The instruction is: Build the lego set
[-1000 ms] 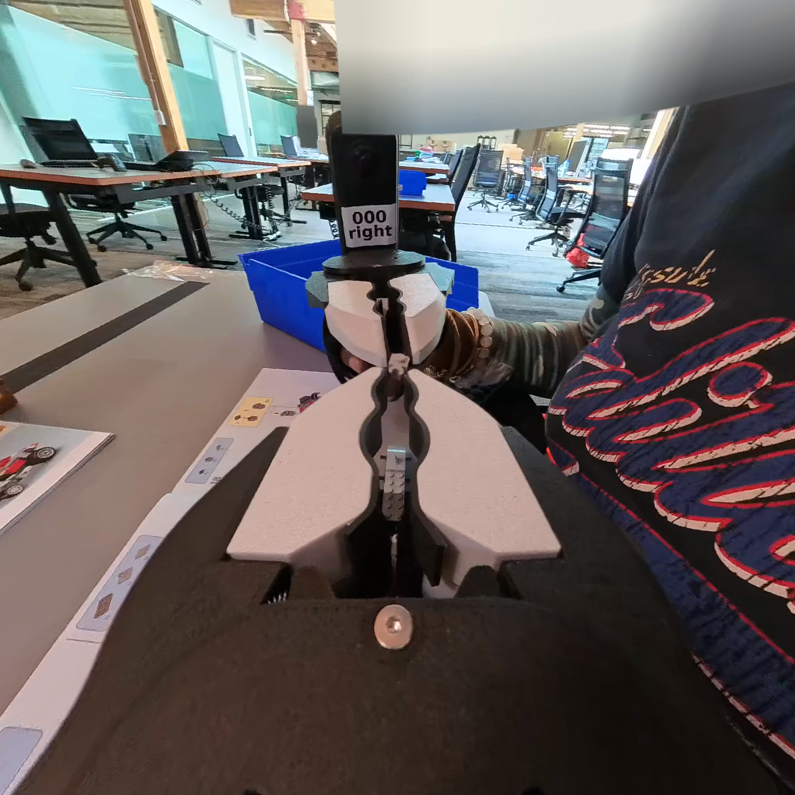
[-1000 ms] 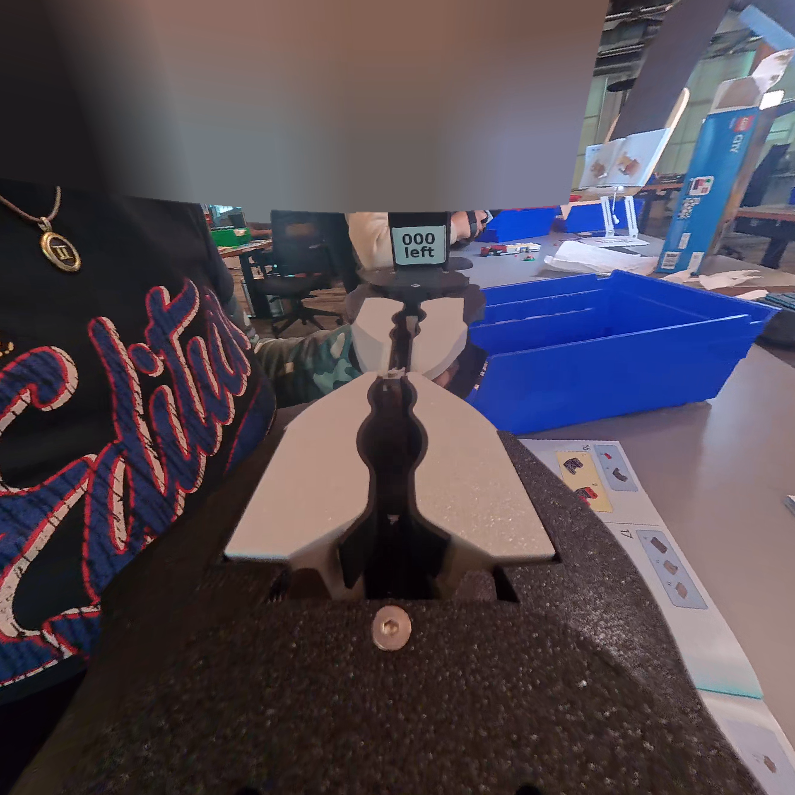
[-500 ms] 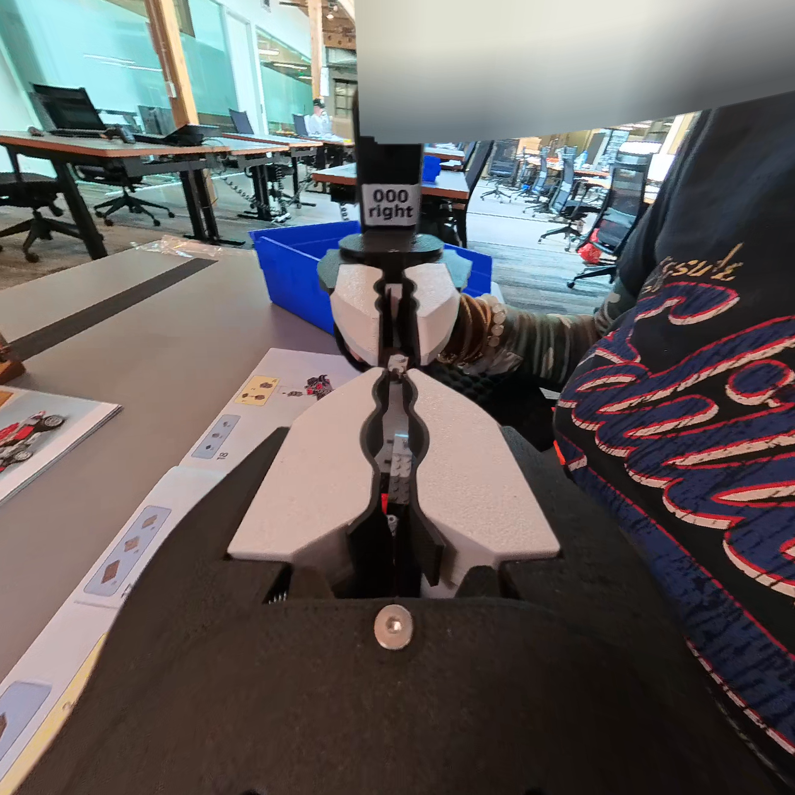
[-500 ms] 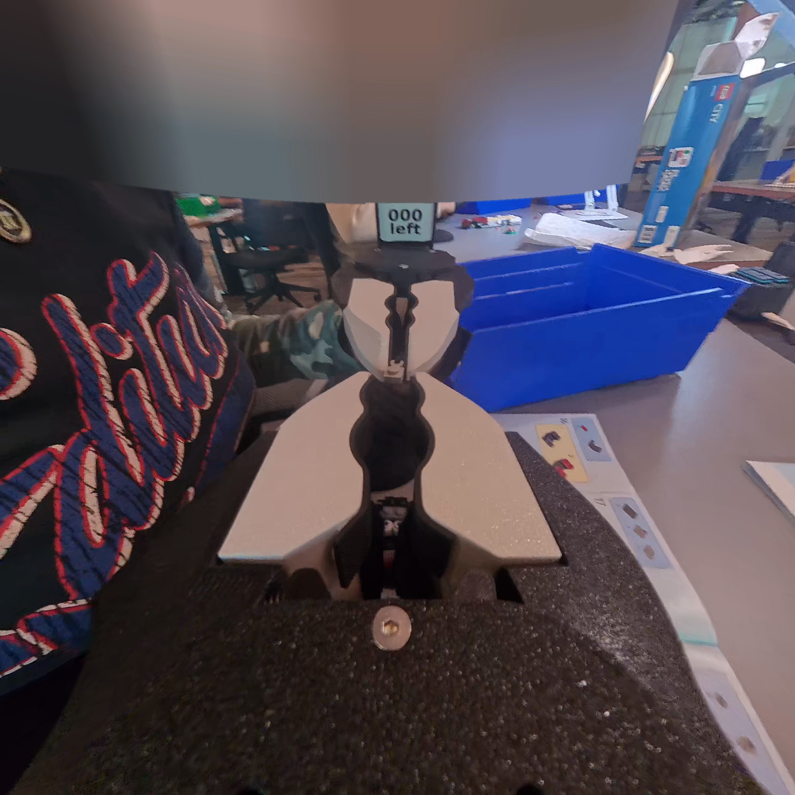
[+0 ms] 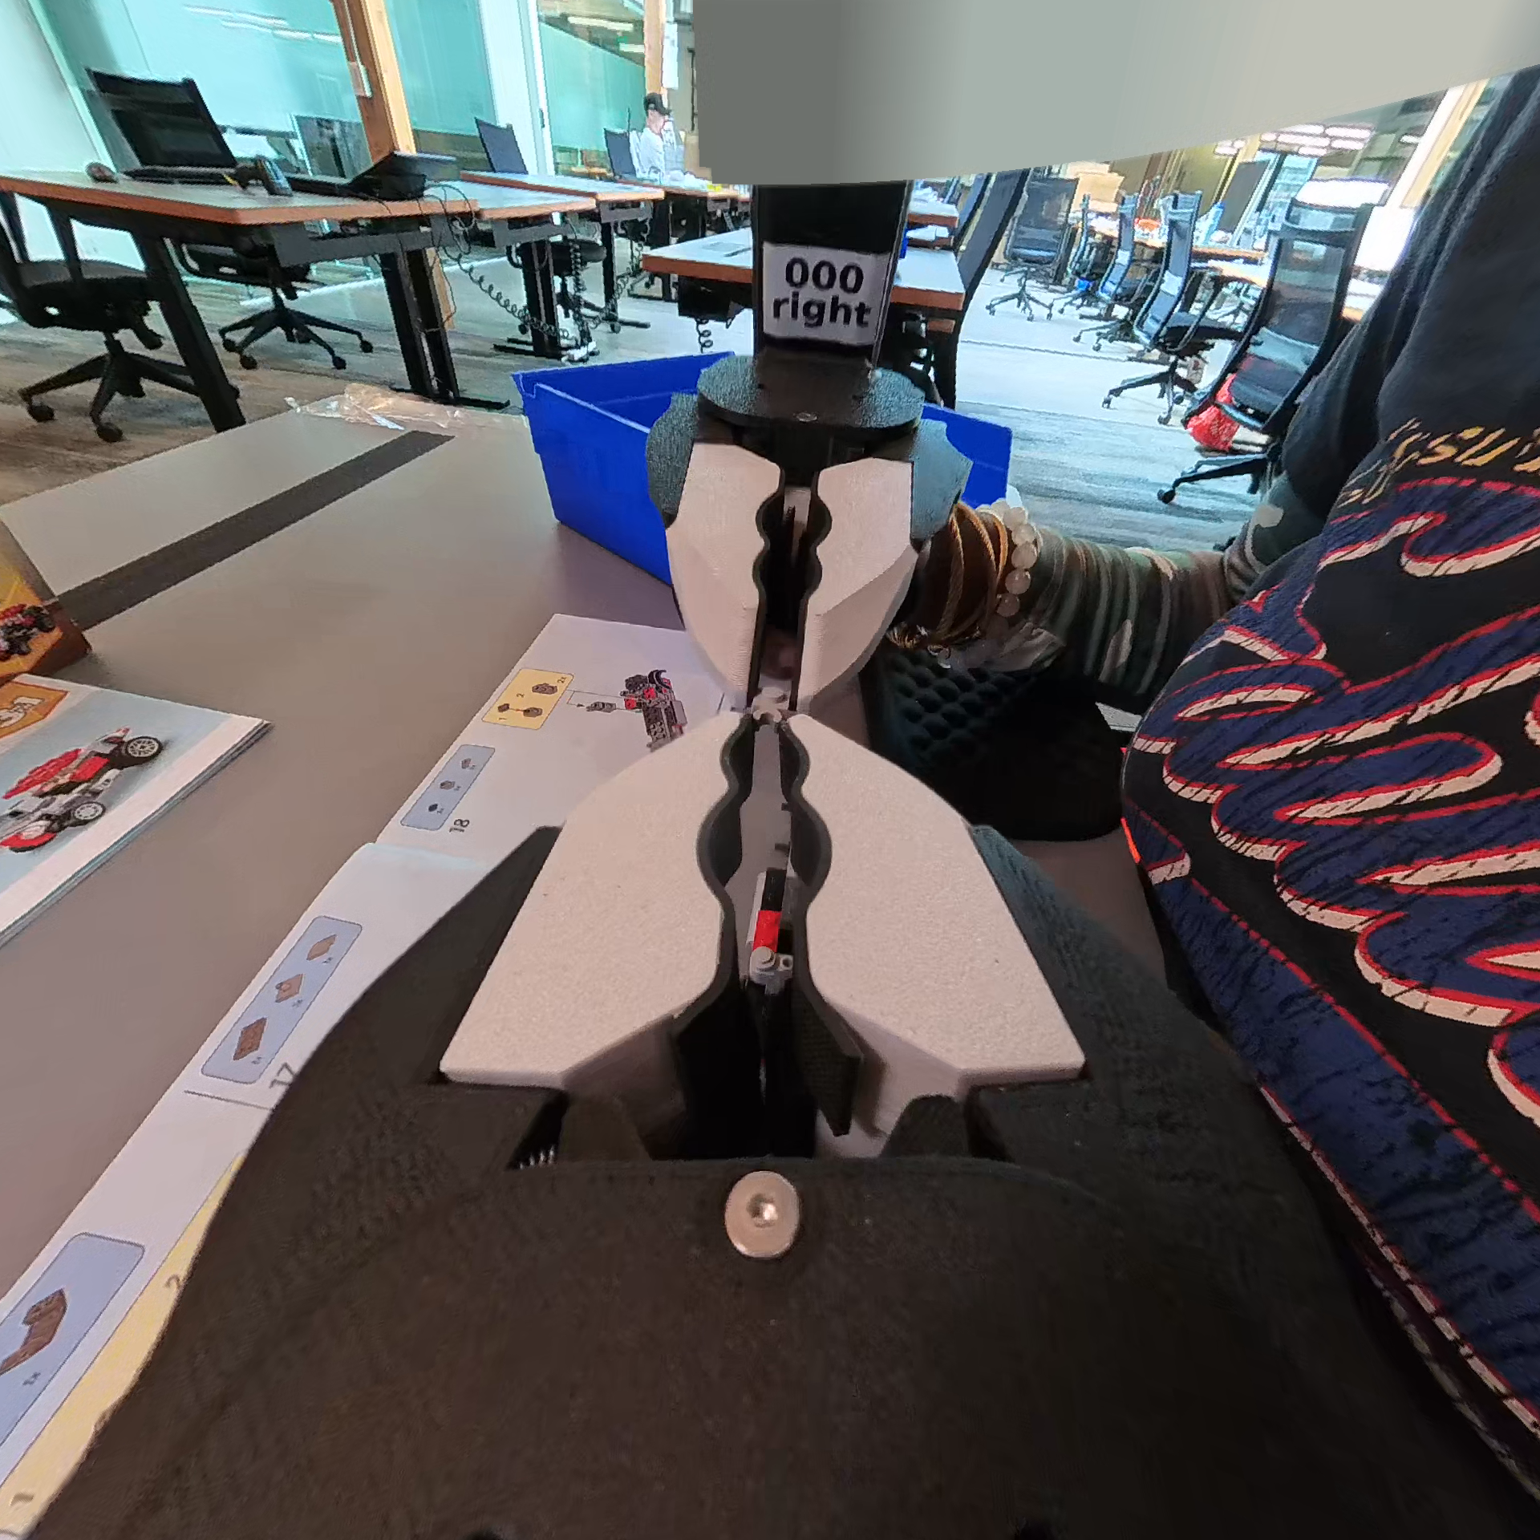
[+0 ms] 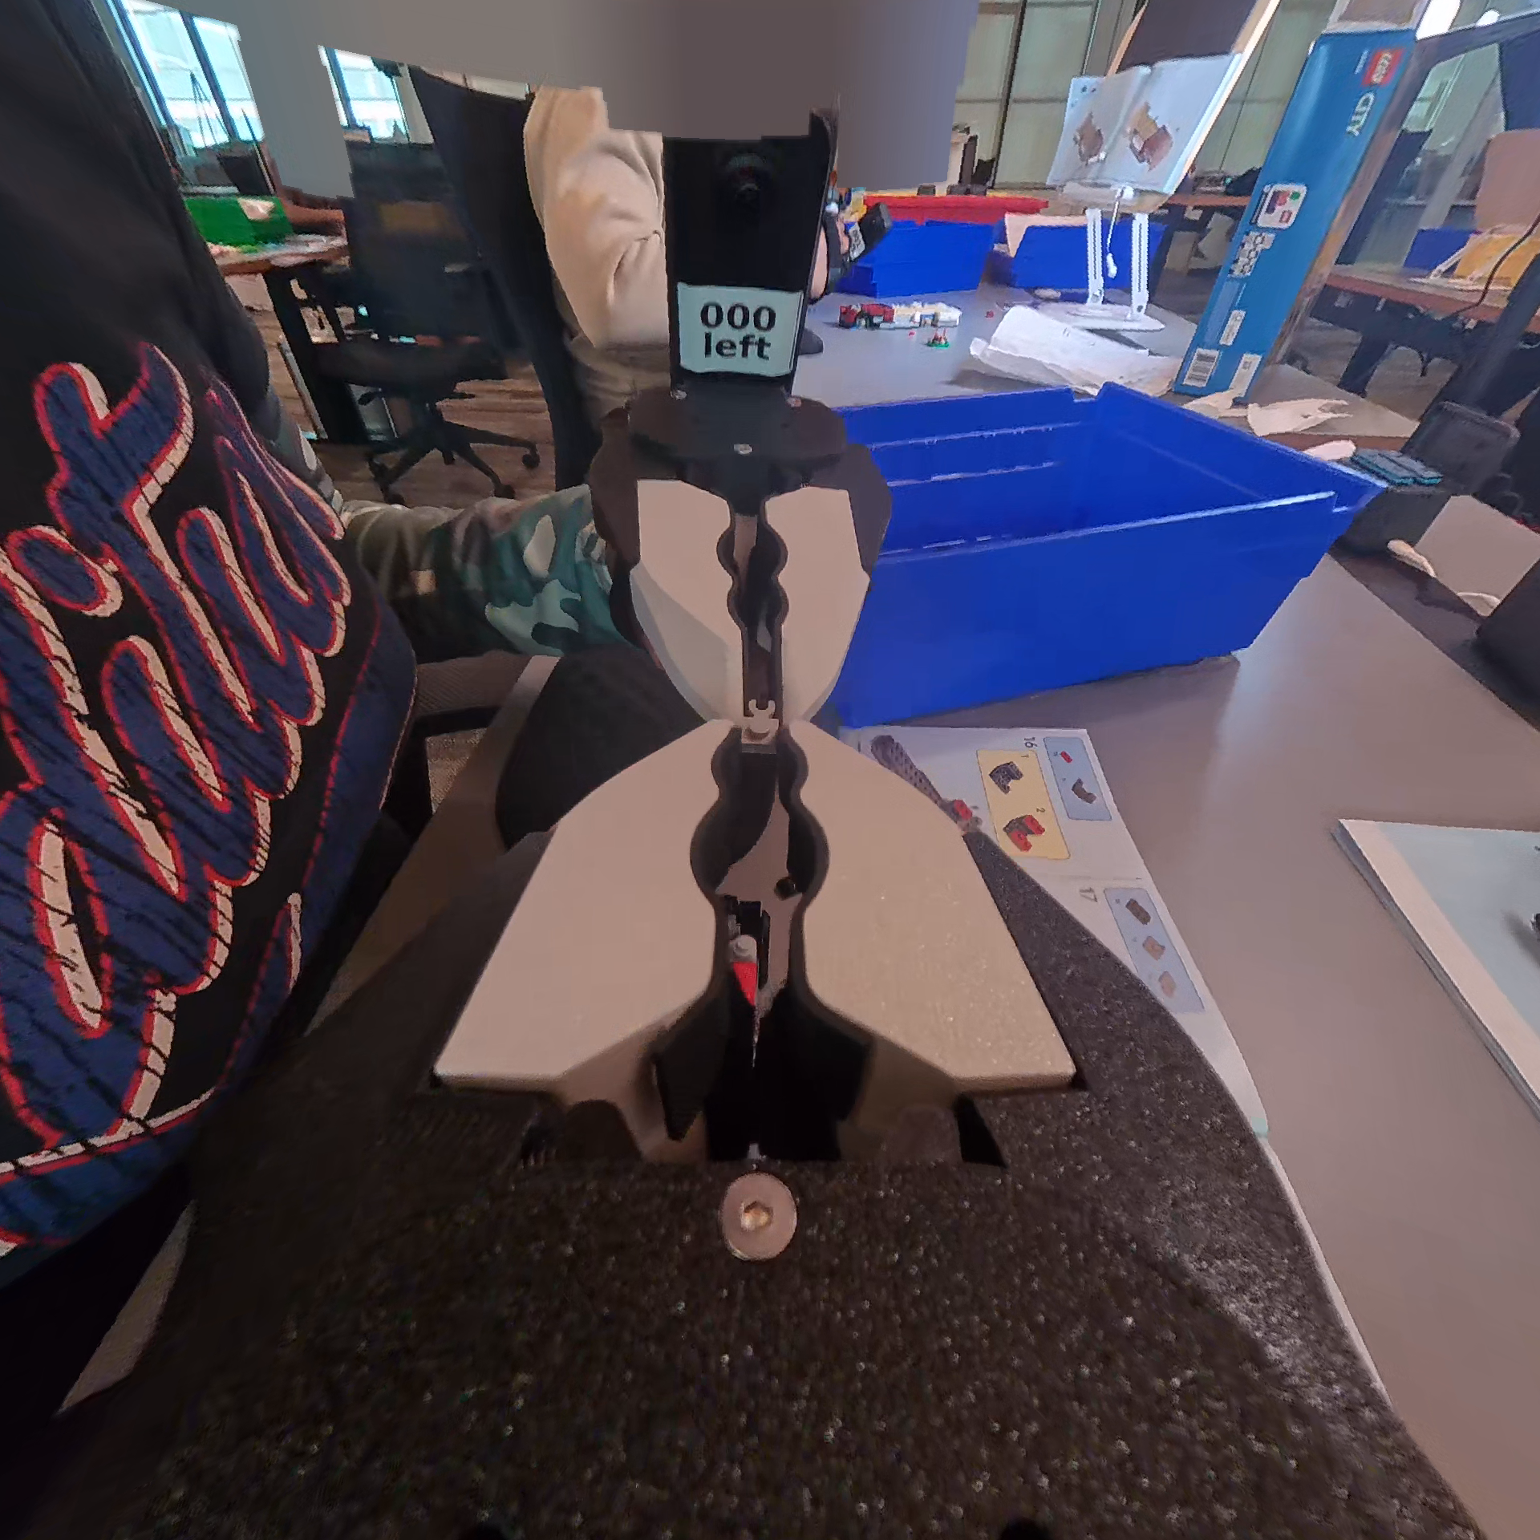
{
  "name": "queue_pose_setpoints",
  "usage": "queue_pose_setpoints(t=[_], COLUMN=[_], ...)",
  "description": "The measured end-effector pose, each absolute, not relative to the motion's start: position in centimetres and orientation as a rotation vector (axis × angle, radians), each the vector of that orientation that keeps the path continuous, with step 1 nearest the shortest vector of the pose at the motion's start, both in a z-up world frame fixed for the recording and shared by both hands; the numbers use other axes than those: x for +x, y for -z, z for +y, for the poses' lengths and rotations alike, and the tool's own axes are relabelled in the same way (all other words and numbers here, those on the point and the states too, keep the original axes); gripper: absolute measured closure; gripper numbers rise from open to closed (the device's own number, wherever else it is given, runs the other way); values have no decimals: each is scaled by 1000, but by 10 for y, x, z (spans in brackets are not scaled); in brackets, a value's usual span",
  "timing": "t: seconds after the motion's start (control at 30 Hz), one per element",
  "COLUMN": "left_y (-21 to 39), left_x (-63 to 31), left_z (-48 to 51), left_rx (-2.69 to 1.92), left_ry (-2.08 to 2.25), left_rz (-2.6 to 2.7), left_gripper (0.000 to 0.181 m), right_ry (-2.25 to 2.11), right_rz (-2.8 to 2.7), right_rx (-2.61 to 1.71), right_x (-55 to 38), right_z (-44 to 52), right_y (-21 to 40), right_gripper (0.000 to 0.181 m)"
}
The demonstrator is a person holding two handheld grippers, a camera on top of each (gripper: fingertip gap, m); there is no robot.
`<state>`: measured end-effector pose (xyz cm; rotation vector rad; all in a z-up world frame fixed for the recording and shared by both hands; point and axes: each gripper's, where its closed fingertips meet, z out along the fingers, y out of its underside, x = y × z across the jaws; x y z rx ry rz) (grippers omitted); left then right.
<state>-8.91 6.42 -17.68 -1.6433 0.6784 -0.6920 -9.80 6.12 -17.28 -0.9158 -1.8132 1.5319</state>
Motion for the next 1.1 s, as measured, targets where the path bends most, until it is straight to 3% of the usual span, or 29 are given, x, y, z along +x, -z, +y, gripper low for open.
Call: queue_pose_setpoints(t=[0.17,0.3,0.5,1.1], left_y=[192,191,182,173], left_x=[-101,-121,-144,-163], left_z=[68,60,49,36], left_rx=[-1759,-1789,-1786,-1786], left_ry=[577,484,372,274], left_rz=[664,618,544,490], left_gripper=[161,159,159,159], right_ry=[-1379,-1088,-989,-926], right_rz=[-1939,-2173,-2343,-2397], right_rx=[-1029,-1250,-1365,-1333], right_x=[-92,-81,-82,-80], right_z=[78,99,98,97], right_y=[202,258,292,302], right_gripper=[173,173,173,168])
